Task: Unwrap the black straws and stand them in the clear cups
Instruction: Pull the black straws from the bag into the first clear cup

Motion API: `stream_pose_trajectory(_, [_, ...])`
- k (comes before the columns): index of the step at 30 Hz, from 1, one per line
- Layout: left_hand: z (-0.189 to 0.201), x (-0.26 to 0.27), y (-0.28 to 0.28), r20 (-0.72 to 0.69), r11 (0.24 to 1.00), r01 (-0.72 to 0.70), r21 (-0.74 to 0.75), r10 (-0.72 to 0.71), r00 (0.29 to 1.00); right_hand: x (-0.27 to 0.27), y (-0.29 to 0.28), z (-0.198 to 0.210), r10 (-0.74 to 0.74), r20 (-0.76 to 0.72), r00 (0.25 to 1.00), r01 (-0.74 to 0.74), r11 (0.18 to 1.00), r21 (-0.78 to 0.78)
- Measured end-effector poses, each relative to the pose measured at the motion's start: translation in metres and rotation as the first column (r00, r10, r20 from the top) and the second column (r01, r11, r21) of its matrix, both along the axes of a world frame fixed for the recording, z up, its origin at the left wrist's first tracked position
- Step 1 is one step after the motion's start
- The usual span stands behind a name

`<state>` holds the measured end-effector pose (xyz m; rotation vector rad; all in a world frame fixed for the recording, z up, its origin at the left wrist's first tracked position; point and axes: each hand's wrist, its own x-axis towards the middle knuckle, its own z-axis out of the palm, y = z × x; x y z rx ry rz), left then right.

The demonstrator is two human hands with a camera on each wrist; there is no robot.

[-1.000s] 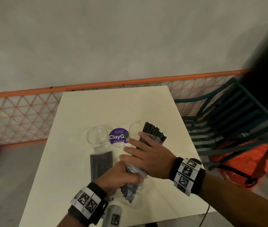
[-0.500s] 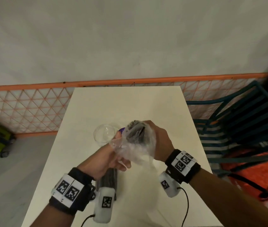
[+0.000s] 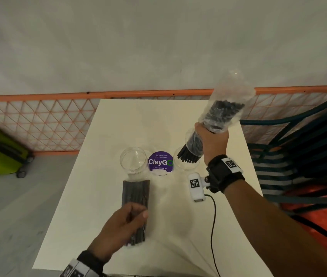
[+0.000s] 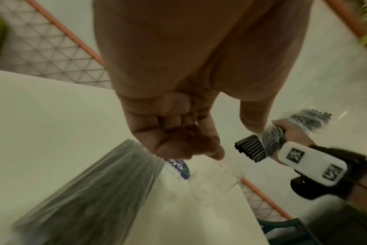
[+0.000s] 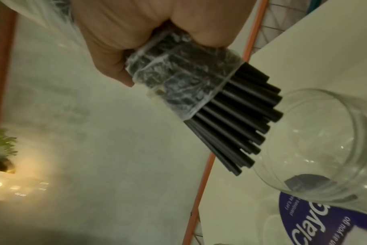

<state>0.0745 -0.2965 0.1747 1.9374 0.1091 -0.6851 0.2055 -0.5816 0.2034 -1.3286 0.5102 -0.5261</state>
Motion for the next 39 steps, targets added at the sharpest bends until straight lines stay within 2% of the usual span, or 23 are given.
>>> stream_pose_trajectory(4, [-0.016,-0.021,0.015,-0.011,0.993,0.037,0.113,-0.036,0.999,0.011,0.005,-0.022,-0.012,-0.075,0.997,0.010,1.000,-0.027])
stream_pose_trajectory(9, [-0.015,-0.024,0.029,0.049,0.991,0.001,0.137,-0.008,0.999,0.006,0.008,-0.044,0.052,-0.160,0.986,-0.062,0.996,-0.060])
stream_pose_trajectory(14, [-0.012,-0.022,0.038,0.056,0.992,-0.008,0.125,0.001,0.998,0.003,-0.002,-0.048,-0.020,-0.111,0.994,0.021,1.000,0.005])
stream_pose_trajectory(22, [-0.015,-0.018,0.053,0.032,0.989,-0.028,0.147,0.024,0.999,-0.007,-0.027,-0.025,-0.071,-0.002,0.997,0.071,0.985,0.160])
stream_pose_trajectory(26, [-0.013,-0.016,0.059,0.045,0.989,-0.068,0.131,0.063,0.997,-0.033,-0.053,-0.007,-0.198,0.037,0.979,0.185,0.957,0.221])
stream_pose_trajectory(28, [-0.013,-0.017,0.061,0.043,0.988,-0.079,0.132,0.074,0.996,-0.055,-0.063,-0.007,-0.226,0.022,0.974,0.218,0.957,0.192])
stream_pose_trajectory(30, [-0.015,-0.018,0.064,0.040,0.987,-0.081,0.136,0.076,0.996,-0.079,-0.073,-0.018,-0.230,-0.057,0.971,0.236,0.961,0.145])
stream_pose_trajectory(33, [-0.018,-0.019,0.065,0.035,0.986,-0.071,0.153,0.067,0.997,-0.111,-0.088,-0.053,-0.110,-0.335,0.936,0.156,0.981,0.113])
stream_pose_trajectory(36, [-0.020,-0.020,0.065,0.038,0.983,-0.036,0.182,0.030,0.999,-0.139,-0.088,-0.088,0.088,-0.587,0.805,-0.043,0.995,0.091])
stream_pose_trajectory(39, [-0.022,-0.020,0.065,0.042,0.980,-0.013,0.199,0.005,0.999,-0.155,-0.078,-0.110,0.197,-0.692,0.695,-0.259,0.966,0.015])
